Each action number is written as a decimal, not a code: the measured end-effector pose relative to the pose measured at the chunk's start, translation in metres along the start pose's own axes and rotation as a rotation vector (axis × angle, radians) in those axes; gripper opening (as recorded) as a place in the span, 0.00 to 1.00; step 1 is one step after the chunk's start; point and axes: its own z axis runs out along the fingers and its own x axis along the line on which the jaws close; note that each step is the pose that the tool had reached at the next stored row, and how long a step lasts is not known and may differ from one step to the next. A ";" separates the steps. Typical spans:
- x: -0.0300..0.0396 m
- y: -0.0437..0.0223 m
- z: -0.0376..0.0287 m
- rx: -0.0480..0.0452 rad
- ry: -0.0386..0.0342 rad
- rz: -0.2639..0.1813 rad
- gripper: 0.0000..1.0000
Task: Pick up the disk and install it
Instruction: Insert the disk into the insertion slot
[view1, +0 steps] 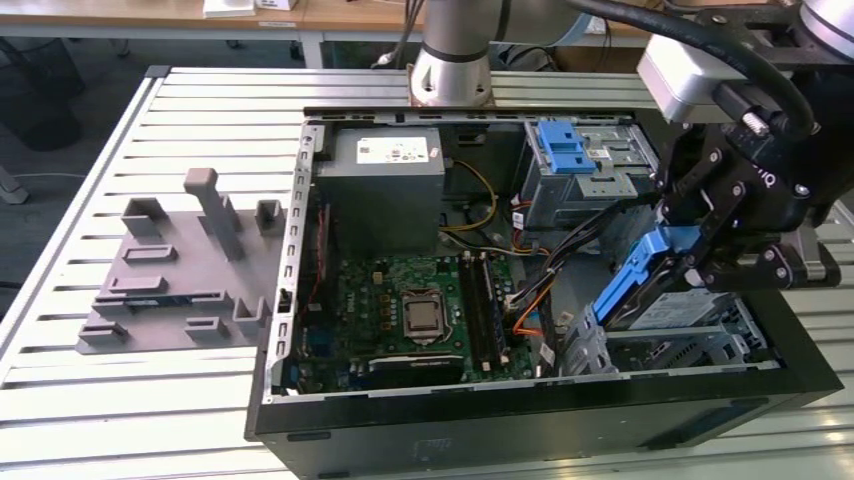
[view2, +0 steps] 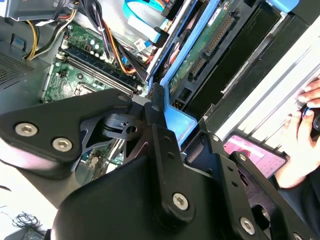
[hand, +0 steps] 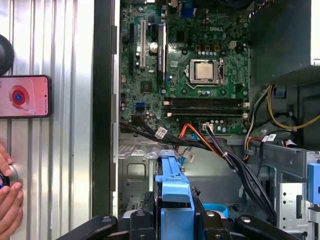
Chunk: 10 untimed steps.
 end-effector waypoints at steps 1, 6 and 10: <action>0.0001 0.0000 0.0013 -0.0001 0.0000 0.000 0.36; 0.0003 -0.0001 0.0078 0.0000 0.0000 0.000 0.36; 0.0004 -0.0001 0.0098 -0.0001 0.0002 0.000 0.36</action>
